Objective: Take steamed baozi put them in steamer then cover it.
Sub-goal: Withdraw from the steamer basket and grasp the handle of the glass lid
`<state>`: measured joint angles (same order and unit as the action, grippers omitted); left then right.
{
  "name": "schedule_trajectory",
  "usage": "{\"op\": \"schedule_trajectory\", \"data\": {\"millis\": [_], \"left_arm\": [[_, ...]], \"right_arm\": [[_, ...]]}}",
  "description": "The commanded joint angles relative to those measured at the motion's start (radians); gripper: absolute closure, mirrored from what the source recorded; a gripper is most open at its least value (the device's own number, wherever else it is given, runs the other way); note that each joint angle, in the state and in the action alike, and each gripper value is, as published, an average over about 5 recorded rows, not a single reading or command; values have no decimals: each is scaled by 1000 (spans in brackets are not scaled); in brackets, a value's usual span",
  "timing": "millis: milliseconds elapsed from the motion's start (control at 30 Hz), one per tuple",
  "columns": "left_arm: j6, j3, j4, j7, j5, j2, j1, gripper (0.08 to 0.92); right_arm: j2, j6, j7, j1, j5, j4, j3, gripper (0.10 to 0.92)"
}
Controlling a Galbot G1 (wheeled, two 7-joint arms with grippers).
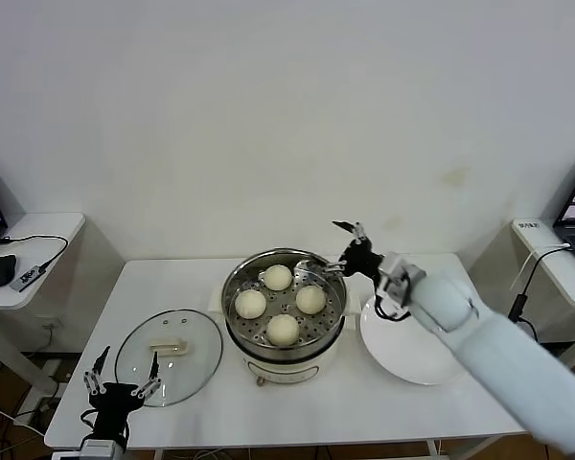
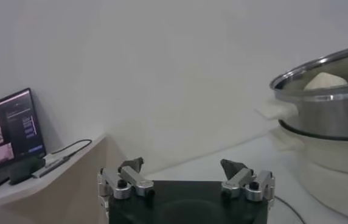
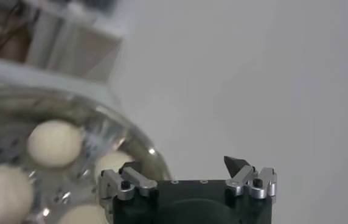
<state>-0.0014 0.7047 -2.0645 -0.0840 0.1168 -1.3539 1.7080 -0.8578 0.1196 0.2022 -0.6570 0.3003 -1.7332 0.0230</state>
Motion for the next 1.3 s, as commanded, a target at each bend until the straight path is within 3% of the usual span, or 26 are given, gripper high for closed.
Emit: {"op": "schedule_trajectory", "data": {"millis": [33,333,500,800,1300], "left_arm": [[-43,9,75,-21,272,16,-15,177],[-132,51,201,-54,896,123,-53,177],[-162,31,280,-53,1080,174,-98,177],[-159,-20,416,-27,1164,187,-234,177],[-158,-71,461,-21,1140,178,-320,177]], "right_arm": [[-267,-242,11,-591,-117,-33,-689,203],[-453,-224,21,-774,-74,-126,-924,203],[-497,-217,5,-814,-71,-156,-984,203],[-541,-219,-7,-842,-81,-155,-982,203],[-574,-225,-10,-865,-109,-158,-974,203]]}}
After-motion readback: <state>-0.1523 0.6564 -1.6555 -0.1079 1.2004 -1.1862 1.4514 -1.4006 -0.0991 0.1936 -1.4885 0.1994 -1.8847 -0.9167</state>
